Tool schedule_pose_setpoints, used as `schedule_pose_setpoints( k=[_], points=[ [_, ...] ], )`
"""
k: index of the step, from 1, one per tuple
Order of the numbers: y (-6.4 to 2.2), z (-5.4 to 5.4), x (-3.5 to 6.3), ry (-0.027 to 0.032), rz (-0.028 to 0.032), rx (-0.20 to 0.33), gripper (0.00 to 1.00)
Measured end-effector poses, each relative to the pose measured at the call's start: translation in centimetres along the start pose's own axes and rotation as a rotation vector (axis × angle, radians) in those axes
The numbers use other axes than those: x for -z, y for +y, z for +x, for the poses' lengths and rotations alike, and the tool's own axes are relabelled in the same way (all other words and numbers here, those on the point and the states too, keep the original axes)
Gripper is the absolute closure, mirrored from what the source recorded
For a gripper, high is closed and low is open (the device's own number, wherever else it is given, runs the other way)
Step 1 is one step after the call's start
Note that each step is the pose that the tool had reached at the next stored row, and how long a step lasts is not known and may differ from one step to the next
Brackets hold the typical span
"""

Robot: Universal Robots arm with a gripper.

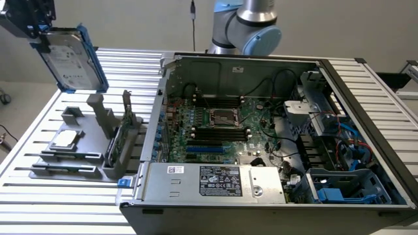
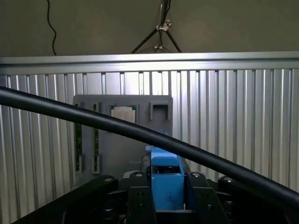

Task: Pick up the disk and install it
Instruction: 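Pick up the disk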

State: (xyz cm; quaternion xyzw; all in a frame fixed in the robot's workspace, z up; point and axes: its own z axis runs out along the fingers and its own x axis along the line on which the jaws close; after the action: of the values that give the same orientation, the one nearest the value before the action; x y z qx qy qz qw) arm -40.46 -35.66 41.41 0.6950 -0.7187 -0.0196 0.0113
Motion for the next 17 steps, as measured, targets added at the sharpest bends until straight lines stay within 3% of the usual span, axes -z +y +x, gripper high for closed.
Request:
schedule_pose_setpoints(
  k=[12, 17],
  points=[
    [-4.68, 1.5, 5.28, -0.0016, -0.0043, 0.0, 0.67],
    [-6.69, 2.4, 6.68, -0.0016, -0.0055, 0.0, 0.67]
  ],
)
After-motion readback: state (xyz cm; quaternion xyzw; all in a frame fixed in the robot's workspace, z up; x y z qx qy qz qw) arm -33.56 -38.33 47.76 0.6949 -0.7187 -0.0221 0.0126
